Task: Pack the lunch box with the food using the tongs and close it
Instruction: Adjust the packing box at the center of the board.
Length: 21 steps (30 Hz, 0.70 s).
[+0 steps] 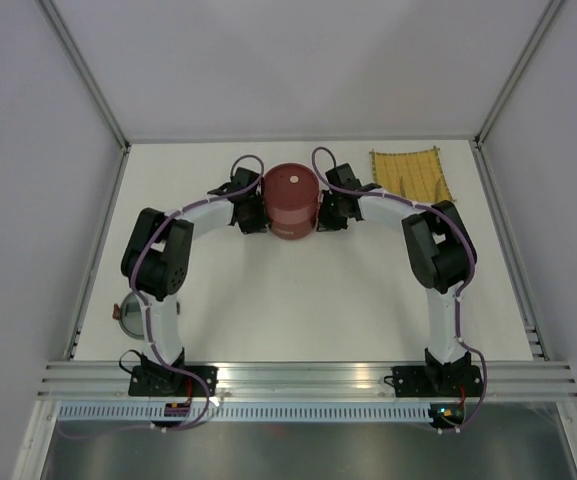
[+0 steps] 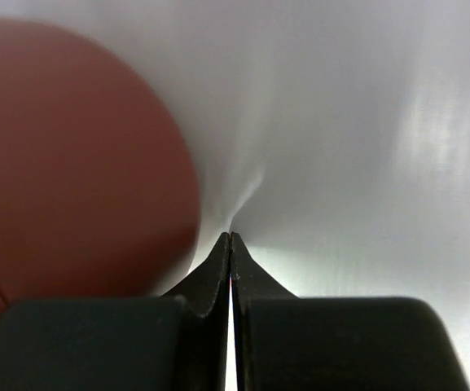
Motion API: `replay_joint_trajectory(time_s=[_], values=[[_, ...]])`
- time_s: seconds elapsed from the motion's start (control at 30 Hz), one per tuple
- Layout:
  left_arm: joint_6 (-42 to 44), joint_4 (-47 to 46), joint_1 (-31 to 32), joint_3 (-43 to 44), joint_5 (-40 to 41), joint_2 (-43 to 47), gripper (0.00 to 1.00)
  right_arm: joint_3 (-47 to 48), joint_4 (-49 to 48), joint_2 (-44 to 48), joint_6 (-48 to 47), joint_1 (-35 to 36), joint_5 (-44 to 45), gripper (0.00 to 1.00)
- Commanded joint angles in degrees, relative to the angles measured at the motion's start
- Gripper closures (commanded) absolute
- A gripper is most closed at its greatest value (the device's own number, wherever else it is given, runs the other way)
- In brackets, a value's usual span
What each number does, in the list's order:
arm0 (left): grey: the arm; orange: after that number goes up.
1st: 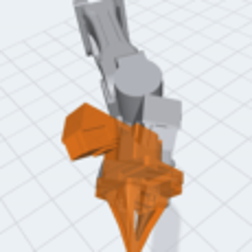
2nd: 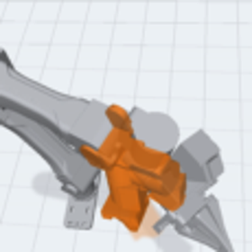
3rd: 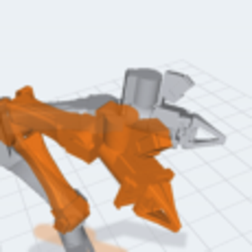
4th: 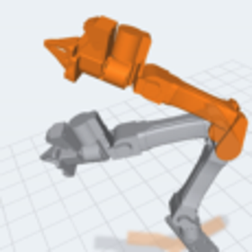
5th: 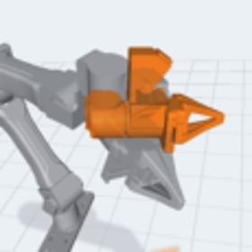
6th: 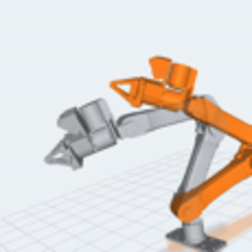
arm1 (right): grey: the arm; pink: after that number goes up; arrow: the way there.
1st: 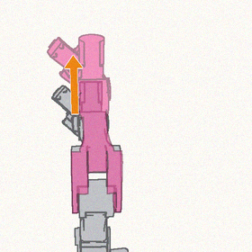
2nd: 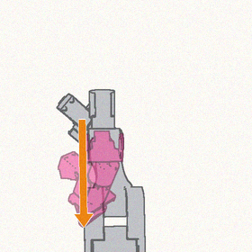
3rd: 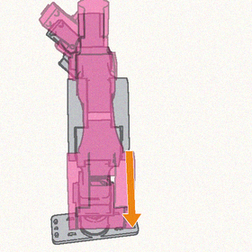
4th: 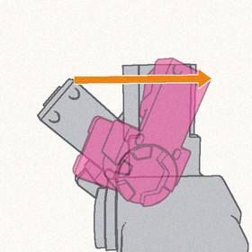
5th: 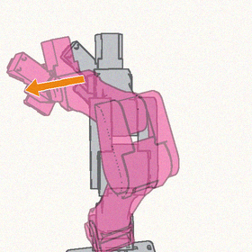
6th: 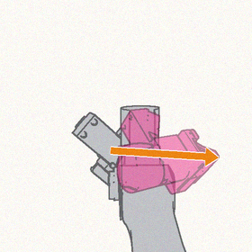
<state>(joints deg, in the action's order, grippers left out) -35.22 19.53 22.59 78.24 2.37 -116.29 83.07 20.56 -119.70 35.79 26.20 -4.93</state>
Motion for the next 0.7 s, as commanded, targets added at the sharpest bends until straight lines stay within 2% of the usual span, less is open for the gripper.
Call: replay_joint_trajectory(time_s=[0.0,0.17,0.37,0.57,0.67], values=[[1.82,-2.83,2.74,-5.89,-14.93,5.7,0.98,1.66,-6.76,0.17,-0.28,4.04,-9.75,1.0],[5.86,-2.66,-2.72,-11.79,-18.1,13.27,0.98,2.71,-3.78,1.4,-3.35,1.32,-9.05,1.0],[8.07,-0.37,-7.55,-14.07,-15.56,20.48,0.98,5.96,0.26,1.57,-5.64,-1.58,-7.38,1.0],[4.64,-1.94,-15.19,-11.71,-12.05,18.22,0.98,9.04,5.8,2.89,-7.49,-4.13,-2.82,0.99],[3.41,-5.37,-15.56,-6.8,-13.17,13.05,0.98,9.57,6.78,4.56,-7.84,-5.19,0.09,1.0]])
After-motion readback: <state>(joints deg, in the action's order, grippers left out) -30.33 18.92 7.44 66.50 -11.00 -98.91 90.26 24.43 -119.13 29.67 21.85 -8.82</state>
